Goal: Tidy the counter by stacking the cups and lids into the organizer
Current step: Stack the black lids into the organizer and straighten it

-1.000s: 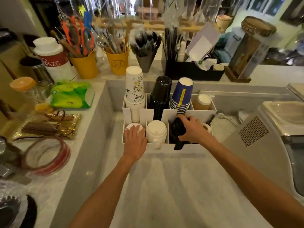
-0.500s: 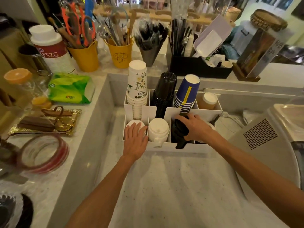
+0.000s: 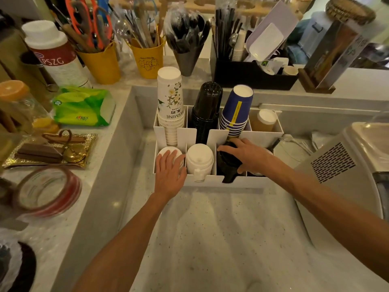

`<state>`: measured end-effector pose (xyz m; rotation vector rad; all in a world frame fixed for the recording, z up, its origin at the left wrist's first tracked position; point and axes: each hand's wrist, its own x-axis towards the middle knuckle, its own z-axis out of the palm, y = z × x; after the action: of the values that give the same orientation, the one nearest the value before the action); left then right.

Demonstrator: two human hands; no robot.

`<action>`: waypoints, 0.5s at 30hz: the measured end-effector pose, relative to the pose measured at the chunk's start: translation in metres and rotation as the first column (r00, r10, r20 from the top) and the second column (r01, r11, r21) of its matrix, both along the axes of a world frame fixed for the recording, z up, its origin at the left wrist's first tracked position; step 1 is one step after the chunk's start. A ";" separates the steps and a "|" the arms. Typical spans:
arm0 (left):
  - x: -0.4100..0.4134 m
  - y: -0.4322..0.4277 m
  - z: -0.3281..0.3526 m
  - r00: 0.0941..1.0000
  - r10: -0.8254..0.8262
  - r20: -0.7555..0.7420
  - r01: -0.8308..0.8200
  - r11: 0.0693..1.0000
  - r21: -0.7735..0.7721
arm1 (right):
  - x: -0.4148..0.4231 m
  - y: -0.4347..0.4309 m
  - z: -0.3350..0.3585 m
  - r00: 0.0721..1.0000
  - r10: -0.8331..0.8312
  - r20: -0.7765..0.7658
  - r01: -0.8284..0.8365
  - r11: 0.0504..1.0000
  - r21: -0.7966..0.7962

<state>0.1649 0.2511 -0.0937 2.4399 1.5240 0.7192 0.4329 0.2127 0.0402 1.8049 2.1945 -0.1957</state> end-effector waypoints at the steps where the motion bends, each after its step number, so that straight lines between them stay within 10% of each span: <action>1: 0.000 0.000 0.000 1.000 0.001 -0.001 -0.001 1.000 0.001 | 0.001 -0.001 -0.001 1.000 -0.001 -0.011 0.001 1.000 0.004; 15: 0.000 -0.001 0.003 1.000 0.004 -0.028 -0.004 1.000 -0.008 | -0.008 -0.005 -0.012 0.984 -0.156 -0.080 0.156 0.988 0.000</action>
<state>0.1650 0.2497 -0.0907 2.4518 1.5393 0.6820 0.4246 0.2079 0.0286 2.0068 2.1074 -0.2999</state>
